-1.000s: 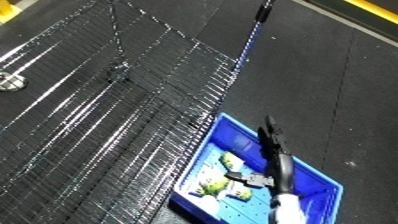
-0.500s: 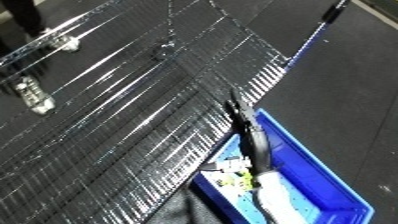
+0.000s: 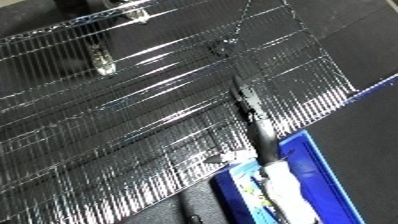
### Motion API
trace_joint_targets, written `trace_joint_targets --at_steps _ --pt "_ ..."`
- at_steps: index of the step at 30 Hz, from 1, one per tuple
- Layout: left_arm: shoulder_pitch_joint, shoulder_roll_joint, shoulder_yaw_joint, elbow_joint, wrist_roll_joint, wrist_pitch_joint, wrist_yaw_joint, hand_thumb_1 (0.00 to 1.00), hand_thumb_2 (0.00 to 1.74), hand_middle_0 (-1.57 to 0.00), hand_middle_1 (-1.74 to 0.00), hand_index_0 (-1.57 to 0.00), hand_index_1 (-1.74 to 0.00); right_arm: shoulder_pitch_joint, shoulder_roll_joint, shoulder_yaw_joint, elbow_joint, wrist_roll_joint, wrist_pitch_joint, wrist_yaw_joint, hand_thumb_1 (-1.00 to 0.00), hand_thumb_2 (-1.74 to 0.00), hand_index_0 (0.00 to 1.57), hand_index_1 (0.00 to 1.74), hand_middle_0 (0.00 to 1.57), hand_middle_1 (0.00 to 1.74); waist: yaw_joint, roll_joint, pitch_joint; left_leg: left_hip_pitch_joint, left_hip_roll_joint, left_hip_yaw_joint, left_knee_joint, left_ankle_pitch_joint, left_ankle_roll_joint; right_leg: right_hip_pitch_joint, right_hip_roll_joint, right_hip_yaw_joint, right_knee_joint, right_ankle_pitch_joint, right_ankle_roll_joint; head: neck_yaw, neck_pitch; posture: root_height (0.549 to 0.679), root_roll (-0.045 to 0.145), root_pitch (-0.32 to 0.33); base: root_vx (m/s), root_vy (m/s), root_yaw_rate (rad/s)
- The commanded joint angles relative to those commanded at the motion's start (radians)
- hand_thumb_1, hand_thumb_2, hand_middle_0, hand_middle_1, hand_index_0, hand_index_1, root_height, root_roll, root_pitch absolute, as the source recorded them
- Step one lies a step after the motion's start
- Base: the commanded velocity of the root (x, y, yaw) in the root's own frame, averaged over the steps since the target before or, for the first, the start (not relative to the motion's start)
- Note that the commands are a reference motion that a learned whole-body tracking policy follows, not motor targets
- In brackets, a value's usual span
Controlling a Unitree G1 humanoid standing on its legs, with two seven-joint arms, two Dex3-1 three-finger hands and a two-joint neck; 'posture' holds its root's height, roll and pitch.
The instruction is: Pick up the object and place it into the box
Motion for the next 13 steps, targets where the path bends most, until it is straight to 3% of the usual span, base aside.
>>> trace_joint_targets --at_steps 7,13 --pt "0.010 0.008 0.023 -0.006 0.002 -0.012 -0.001 1.00 1.74 -1.57 -1.74 -1.57 -1.74 0.014 0.019 0.009 0.006 0.008 -0.007 0.015 0.00 0.00 0.00 0.00 0.00 0.00 0.027 -0.015 0.007 -0.021 0.004 -0.021 0.022 0.008 0.0004 -0.002 0.0088 -0.019 0.029 -0.010 -0.0025 -0.060 -0.009 0.670 0.037 -0.075 0.046 -0.038 0.118" --pt "0.021 0.016 0.046 -0.019 0.002 -0.027 0.001 1.00 1.74 -1.57 -1.74 -1.57 -1.74 0.031 0.032 0.014 0.016 0.024 -0.016 0.018 0.00 0.00 0.00 0.00 0.00 0.00 0.040 -0.024 0.016 -0.036 0.006 -0.032 0.044 0.006 -0.0002 -0.006 0.0089 -0.027 0.053 -0.019 -0.0038 -0.088 -0.016 0.668 0.035 -0.081 0.034 -0.015 0.066"
